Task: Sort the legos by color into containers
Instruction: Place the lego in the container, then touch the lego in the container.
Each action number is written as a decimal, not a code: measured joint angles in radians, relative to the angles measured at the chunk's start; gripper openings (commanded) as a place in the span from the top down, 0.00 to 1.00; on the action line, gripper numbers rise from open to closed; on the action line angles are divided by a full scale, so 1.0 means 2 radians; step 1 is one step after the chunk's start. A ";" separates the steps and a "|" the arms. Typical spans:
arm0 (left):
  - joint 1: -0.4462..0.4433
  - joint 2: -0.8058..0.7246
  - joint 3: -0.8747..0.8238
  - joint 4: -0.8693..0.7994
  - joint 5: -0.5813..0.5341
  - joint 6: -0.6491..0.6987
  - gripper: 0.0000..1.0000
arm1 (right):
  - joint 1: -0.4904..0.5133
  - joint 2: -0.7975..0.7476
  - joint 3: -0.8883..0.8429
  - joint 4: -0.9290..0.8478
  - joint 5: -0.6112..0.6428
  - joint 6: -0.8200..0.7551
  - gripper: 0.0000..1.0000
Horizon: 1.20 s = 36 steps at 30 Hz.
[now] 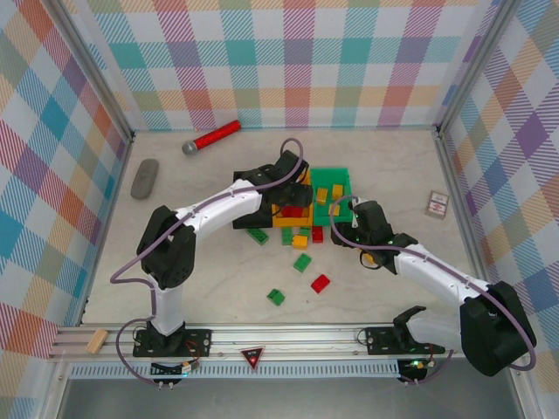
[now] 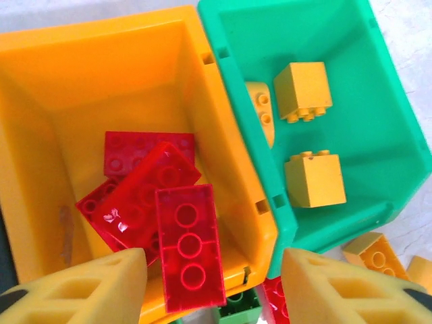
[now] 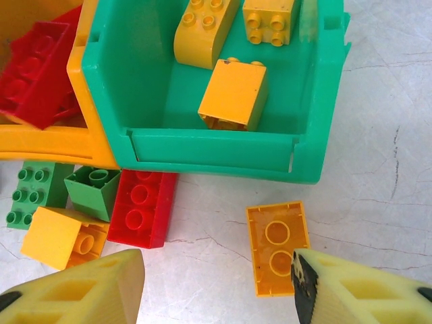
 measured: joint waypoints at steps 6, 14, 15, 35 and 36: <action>0.000 -0.011 -0.030 0.025 0.005 -0.005 0.42 | 0.000 0.000 0.000 0.000 0.000 0.000 0.40; 0.000 -0.096 -0.163 0.076 0.003 -0.020 0.42 | 0.000 0.003 0.000 0.003 -0.004 0.000 0.40; 0.000 -0.109 -0.182 0.084 0.002 -0.023 0.42 | 0.000 0.003 -0.001 0.005 -0.007 0.000 0.40; 0.001 -0.261 -0.373 0.130 -0.110 -0.055 0.43 | 0.045 0.038 -0.014 0.054 -0.086 0.024 0.40; 0.002 -0.267 -0.381 0.130 -0.112 -0.055 0.43 | 0.054 0.041 -0.012 0.052 -0.082 0.027 0.40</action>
